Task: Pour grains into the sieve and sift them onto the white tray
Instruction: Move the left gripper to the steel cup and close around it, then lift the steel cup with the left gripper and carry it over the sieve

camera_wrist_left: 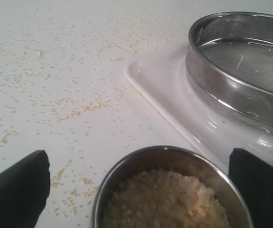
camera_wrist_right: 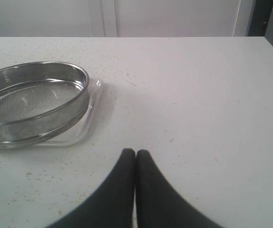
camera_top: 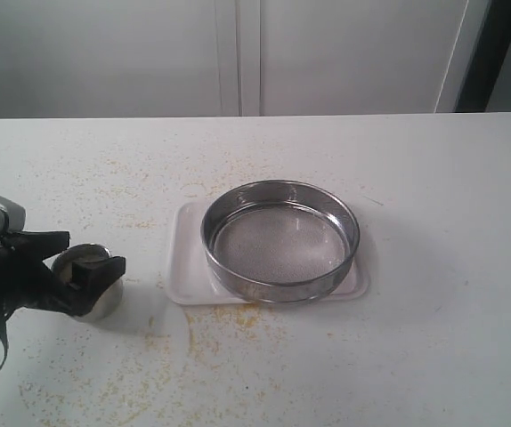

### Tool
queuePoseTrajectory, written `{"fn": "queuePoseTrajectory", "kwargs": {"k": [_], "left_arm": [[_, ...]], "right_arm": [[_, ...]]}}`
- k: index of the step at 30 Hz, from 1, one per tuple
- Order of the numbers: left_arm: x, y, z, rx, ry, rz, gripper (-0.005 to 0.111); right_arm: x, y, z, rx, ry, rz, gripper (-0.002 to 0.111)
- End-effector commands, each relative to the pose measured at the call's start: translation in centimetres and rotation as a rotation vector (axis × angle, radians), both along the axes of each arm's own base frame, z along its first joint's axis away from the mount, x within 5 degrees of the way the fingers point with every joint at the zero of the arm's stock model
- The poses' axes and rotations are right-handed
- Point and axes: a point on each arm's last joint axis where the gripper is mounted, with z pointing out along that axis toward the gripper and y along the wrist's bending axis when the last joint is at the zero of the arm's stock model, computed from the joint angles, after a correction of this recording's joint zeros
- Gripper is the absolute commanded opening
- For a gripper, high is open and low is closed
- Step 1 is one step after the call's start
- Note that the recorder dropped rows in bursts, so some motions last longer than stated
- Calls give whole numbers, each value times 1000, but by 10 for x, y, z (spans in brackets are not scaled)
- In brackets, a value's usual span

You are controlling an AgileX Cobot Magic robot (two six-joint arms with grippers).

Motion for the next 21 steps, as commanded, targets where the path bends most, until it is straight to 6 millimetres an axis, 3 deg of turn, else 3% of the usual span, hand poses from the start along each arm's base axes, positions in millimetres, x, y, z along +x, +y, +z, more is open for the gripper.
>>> {"fn": "queuePoseTrajectory", "kwargs": {"k": [1, 14, 21], "left_arm": [[3, -2, -5, -3, 16, -17, 105], [4, -3, -26, 19, 79, -35, 105], [4, -3, -28, 29, 82, -38, 96]], "right_arm": [[0, 0, -1, 5, -5, 2, 0], [0, 0, -1, 5, -5, 2, 0], [0, 0, -1, 5, -5, 2, 0]]}}
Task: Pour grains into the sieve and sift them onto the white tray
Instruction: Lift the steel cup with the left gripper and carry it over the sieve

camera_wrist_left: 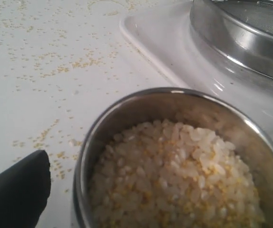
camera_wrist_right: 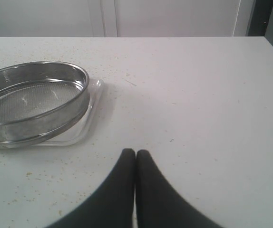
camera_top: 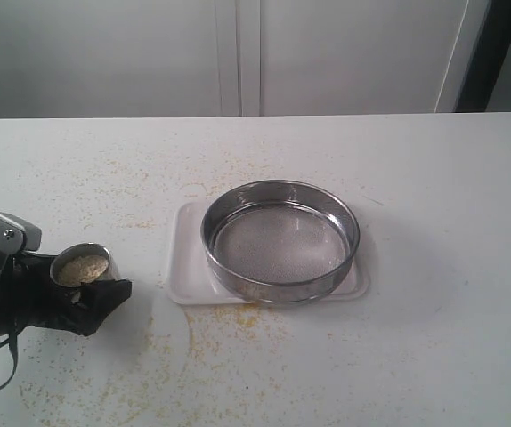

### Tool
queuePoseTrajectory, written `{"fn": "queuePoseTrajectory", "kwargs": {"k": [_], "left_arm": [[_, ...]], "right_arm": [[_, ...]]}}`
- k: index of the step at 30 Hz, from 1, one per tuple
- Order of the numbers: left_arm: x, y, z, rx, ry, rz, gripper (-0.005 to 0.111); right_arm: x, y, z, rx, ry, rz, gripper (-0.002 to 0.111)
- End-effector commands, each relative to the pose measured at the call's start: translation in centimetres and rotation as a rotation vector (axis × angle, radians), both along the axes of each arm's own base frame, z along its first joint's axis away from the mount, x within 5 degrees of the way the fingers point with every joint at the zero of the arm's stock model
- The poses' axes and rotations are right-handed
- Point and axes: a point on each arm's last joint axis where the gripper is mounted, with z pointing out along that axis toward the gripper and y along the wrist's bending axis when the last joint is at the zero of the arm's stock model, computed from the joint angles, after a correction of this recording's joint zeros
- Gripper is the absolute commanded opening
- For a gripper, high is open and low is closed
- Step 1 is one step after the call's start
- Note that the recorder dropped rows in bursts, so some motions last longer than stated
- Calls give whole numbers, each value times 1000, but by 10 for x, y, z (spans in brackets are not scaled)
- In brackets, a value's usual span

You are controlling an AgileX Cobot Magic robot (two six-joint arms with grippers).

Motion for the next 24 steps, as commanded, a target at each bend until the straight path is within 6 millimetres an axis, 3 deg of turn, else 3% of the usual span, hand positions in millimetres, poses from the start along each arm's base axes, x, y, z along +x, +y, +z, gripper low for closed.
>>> {"fn": "queuePoseTrajectory", "kwargs": {"k": [1, 6, 8, 10, 11, 12, 17, 24], "left_arm": [[0, -1, -1, 7, -5, -8, 96], [0, -1, -1, 27, -22, -20, 95], [0, -1, -1, 38, -32, -27, 86], [-1, -2, -1, 41, -33, -34, 49], [-3, -4, -1, 50, -39, -72, 11], [-4, -5, -1, 67, -52, -101, 1], [-3, -4, 3, 81, -80, -106, 0], [-2, -3, 36, 28, -154, -55, 0]], "right_arm": [[0, 0, -1, 5, -5, 2, 0], [0, 0, -1, 5, -5, 2, 0], [0, 0, -1, 5, -5, 2, 0], [0, 0, -1, 5, -5, 2, 0], [0, 0, -1, 5, -5, 2, 0], [0, 0, -1, 5, -5, 2, 0], [0, 0, -1, 5, -5, 2, 0], [0, 0, -1, 5, -5, 2, 0]]}}
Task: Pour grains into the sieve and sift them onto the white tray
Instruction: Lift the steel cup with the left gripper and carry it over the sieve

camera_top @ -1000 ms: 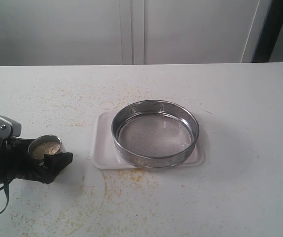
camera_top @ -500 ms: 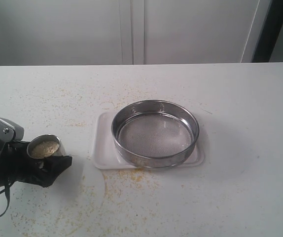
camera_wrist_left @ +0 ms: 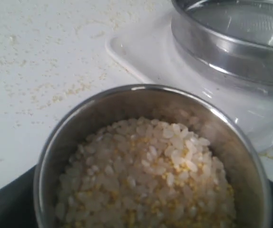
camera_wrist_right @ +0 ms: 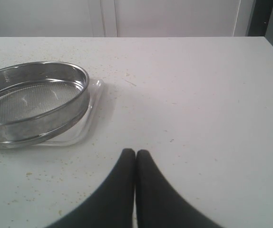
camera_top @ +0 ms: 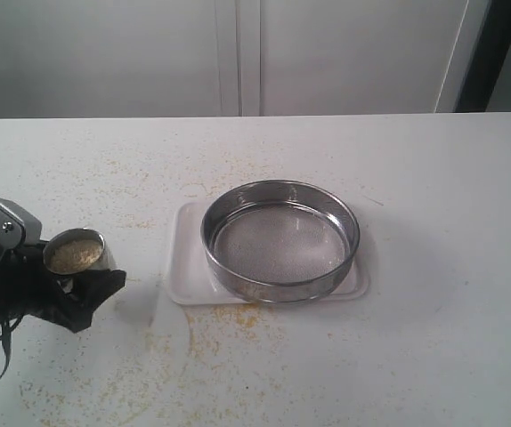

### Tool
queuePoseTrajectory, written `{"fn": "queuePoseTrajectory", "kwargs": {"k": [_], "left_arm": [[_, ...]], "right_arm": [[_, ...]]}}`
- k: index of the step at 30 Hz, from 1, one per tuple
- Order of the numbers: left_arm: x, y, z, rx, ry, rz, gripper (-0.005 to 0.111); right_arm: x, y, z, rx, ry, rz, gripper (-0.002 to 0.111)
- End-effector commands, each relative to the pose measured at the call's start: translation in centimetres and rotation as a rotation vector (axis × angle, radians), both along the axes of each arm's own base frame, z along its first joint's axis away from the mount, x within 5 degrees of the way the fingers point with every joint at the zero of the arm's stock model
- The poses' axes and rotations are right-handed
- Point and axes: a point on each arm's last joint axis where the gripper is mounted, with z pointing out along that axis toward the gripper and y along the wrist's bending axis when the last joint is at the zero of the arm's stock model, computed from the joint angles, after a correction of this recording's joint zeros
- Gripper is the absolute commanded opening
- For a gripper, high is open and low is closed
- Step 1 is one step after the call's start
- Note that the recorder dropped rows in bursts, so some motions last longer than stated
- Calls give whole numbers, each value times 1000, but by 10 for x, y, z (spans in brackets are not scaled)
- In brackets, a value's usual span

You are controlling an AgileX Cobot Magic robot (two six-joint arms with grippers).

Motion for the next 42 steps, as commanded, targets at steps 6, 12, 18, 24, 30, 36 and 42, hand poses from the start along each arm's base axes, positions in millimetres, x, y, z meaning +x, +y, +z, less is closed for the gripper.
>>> {"fn": "queuePoseTrajectory", "kwargs": {"k": [6, 12, 18, 24, 30, 36, 42], "left_arm": [[-2, 2, 48, -73, -44, 71, 0], [5, -1, 77, -110, -34, 55, 0], [8, -2, 100, -83, -18, 35, 0], [11, -1, 116, -97, -7, 55, 0], [16, -21, 124, 42, 14, 56, 0], [21, -51, 145, 97, -32, 47, 0], [27, -70, 167, 99, -94, 33, 0]], "right_arm": [[0, 0, -1, 5, -5, 2, 0], [0, 0, -1, 5, -5, 2, 0], [0, 0, -1, 5, -5, 2, 0], [0, 0, -1, 5, -5, 2, 0], [0, 0, -1, 5, -5, 2, 0], [0, 0, -1, 5, -5, 2, 0], [0, 0, -1, 5, -5, 2, 0]]}}
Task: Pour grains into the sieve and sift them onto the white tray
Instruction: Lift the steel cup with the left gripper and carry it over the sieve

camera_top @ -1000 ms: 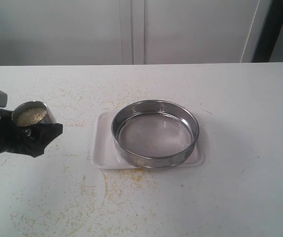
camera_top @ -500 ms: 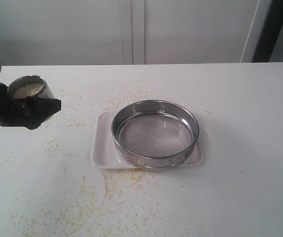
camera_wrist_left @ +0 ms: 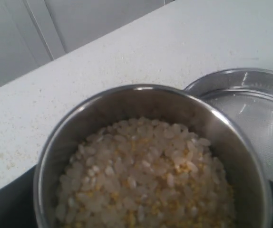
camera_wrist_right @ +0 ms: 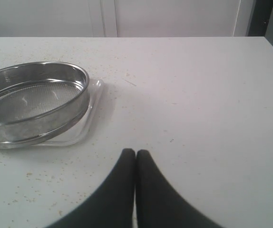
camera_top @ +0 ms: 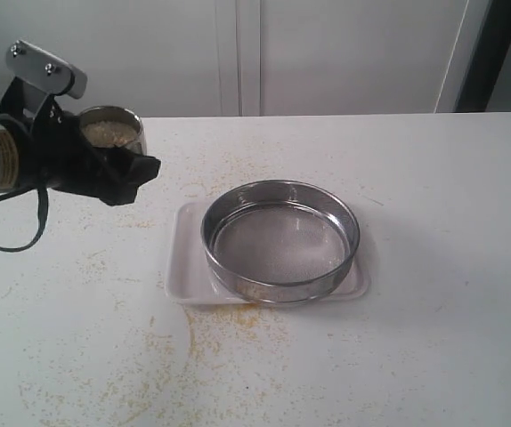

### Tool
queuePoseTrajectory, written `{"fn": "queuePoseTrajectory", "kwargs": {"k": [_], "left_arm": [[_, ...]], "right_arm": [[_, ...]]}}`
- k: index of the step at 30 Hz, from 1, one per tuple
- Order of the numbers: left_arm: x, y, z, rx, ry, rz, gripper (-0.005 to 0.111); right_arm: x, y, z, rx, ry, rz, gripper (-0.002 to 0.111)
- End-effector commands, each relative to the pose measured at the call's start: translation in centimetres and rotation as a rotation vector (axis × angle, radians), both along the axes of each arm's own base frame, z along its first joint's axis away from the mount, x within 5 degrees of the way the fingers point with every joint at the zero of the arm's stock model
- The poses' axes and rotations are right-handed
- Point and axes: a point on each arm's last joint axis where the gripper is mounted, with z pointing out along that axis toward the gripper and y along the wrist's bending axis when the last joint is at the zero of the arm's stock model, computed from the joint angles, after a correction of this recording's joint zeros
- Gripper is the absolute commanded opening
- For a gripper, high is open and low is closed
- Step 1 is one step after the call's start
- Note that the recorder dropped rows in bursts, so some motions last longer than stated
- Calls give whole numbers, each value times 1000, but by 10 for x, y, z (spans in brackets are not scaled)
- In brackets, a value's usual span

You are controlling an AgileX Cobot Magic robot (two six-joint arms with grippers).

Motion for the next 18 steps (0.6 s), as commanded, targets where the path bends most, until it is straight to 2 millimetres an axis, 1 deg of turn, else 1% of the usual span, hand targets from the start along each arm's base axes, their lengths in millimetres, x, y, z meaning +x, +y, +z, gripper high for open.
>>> {"fn": "queuePoseTrajectory", "kwargs": {"k": [1, 8, 18], "left_arm": [[5, -14, 20, -18, -48, -12, 0], [19, -50, 29, 3, -64, -36, 0], [25, -92, 16, 133, -60, -33, 0]], "right_arm": [[0, 0, -1, 5, -5, 2, 0], [0, 0, -1, 5, -5, 2, 0], [0, 0, -1, 5, -5, 2, 0]]}}
